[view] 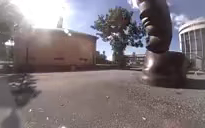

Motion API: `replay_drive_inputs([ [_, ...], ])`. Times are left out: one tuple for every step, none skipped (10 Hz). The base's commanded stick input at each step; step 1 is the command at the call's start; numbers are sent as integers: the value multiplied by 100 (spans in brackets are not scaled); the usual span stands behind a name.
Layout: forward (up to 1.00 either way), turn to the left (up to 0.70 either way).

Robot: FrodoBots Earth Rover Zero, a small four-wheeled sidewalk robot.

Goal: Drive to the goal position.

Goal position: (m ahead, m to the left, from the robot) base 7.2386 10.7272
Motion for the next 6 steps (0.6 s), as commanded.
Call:
replay_drive_inputs([
  [0, 0],
  [0, 0],
  [0, 0],
  [0, 0],
  [0, 0],
  [0, 0],
])
